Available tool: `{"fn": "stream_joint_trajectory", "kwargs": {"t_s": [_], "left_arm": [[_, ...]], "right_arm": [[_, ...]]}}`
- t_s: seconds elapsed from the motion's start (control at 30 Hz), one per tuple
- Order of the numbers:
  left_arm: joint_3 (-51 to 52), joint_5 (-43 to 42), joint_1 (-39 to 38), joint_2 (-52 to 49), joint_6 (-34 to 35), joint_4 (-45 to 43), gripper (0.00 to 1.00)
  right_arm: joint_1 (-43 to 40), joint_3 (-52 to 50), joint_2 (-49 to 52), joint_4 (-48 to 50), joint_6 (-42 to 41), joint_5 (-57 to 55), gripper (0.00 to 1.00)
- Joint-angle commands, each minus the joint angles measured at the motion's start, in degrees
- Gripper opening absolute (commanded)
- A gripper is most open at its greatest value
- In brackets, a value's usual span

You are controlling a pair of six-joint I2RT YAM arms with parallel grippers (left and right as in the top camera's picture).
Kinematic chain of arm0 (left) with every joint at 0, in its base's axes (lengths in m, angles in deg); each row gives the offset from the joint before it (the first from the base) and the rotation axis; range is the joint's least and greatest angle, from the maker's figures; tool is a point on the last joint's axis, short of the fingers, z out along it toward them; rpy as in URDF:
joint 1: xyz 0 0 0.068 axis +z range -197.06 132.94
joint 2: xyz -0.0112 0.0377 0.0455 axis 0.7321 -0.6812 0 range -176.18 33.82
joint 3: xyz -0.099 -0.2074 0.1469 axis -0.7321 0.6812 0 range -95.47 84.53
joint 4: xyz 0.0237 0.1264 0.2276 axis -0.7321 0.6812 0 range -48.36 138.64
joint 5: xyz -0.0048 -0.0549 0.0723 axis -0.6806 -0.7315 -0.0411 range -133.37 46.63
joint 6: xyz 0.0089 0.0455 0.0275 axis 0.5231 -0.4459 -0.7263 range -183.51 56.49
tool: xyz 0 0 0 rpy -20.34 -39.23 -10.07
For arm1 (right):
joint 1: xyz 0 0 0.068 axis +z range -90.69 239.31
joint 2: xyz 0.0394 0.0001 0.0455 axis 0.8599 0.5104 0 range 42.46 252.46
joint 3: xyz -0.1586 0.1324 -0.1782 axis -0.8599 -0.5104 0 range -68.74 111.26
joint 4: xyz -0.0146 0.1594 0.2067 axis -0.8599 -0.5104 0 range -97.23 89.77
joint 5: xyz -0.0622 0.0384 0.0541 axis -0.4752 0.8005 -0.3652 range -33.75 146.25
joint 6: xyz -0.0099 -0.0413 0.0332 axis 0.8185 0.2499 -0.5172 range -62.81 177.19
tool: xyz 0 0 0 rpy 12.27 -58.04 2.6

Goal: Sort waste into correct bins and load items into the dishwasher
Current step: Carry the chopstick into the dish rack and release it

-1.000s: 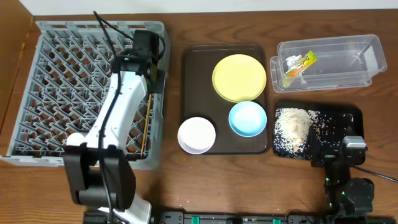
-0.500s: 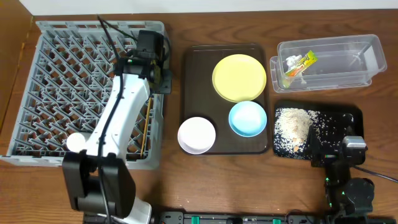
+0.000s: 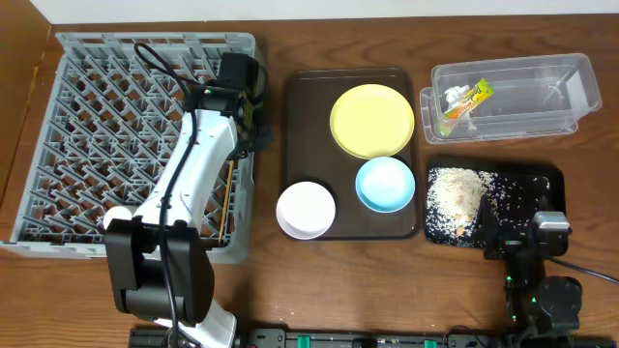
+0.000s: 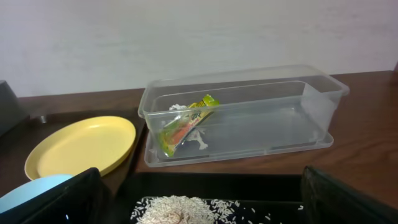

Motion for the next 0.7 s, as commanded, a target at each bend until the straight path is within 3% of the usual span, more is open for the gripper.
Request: {"fn": "stream_joint_trajectory", "kwargs": {"t_s": [0.0,0.1,0.37,0.67], "left_arm": [[0.2,0.0,0.1,-0.2,1.2,0.7,0.13],[0.2,0.0,0.2,-0.2,1.2,1.4,0.08],[-2.2,0.0,0.1,4.3,-1.9,12.8,0.08],[-2.2,0.3,0.1,13.5,-4.3,18.6,0.08]], "right_arm": [[-0.3,-0.1,-0.2,-0.2,0.8,-0.2,0.99],[-0.3,-0.1,-0.2,-0.2,0.8,-0.2,0.99],[-0.3,-0.1,-0.2,-0.2,0.8,-0.2,0.99],[-0.3,-0.1,-0.2,-0.2,0.8,-0.2,0.99]]}}
